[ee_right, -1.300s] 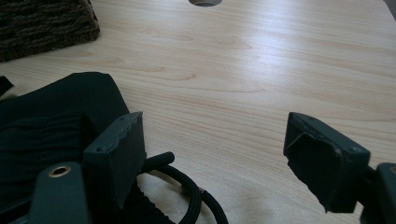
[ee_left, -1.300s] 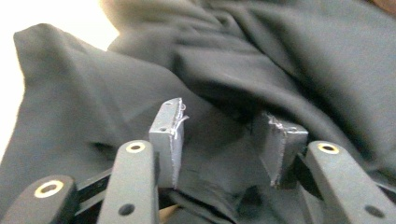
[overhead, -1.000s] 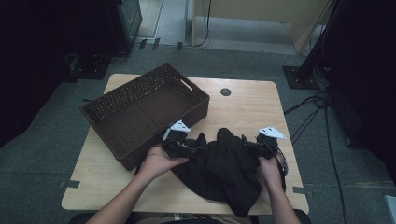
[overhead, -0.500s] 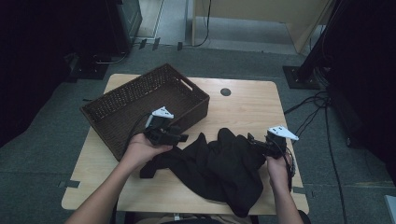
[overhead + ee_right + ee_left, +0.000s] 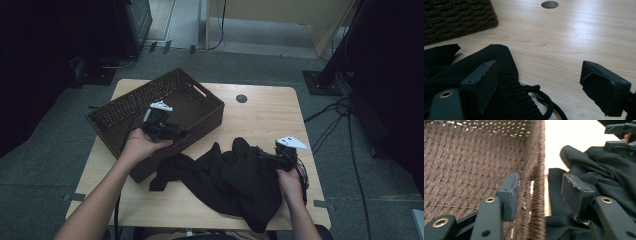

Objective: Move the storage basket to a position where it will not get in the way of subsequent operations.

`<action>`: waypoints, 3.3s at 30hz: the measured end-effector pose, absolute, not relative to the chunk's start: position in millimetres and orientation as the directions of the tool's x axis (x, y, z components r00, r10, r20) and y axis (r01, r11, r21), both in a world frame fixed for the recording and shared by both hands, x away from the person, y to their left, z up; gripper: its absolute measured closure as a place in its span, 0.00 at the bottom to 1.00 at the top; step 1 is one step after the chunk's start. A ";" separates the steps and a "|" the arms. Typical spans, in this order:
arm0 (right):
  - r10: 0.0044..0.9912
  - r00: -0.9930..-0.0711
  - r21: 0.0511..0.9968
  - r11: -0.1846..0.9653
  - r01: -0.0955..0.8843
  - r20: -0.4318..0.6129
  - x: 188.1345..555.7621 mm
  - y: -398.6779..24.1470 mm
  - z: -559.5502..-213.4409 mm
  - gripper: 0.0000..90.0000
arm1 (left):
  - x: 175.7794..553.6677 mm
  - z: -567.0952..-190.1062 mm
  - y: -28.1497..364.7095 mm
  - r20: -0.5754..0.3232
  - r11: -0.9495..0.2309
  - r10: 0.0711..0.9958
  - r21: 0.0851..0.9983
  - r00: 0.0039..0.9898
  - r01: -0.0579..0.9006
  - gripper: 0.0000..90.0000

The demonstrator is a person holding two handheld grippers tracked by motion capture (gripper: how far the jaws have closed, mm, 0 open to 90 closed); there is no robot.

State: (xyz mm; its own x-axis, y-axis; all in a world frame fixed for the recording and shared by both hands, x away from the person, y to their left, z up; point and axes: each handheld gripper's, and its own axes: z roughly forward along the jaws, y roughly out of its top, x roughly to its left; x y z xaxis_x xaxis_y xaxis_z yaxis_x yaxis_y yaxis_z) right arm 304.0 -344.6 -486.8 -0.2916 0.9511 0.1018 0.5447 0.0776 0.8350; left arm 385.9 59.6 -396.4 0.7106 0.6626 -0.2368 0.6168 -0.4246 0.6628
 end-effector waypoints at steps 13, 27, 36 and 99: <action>0.948 -0.300 0.831 0.078 0.551 0.110 305.5 -341.0 -491.3 0.16 | 395.9 -404.1 54.3 -0.208 -0.488 0.671 0.600 0.712 0.635 0.58; 0.948 -0.301 0.832 0.081 0.549 0.106 305.4 -340.5 -491.7 0.16 | 396.4 -407.5 47.9 -0.225 -0.554 0.611 0.564 0.759 0.613 0.87; 0.948 -0.301 0.833 0.079 0.547 0.107 305.0 -340.8 -491.9 0.16 | 392.0 -406.4 46.5 -0.189 -0.557 0.627 0.570 0.756 0.605 0.90; 0.947 -0.295 0.835 0.059 0.547 0.126 305.0 -340.2 -494.8 0.16 | 456.3 -391.4 157.8 -0.243 -0.094 0.918 0.636 0.315 0.766 0.61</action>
State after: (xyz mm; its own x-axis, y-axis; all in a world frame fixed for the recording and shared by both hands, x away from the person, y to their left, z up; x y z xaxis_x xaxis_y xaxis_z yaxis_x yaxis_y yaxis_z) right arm 305.0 -340.2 -494.8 -0.2954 0.9470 0.1262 0.5472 0.0594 0.8349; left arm 456.3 157.8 -391.4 0.3148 0.9176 -0.2429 0.7658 -0.0944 0.6361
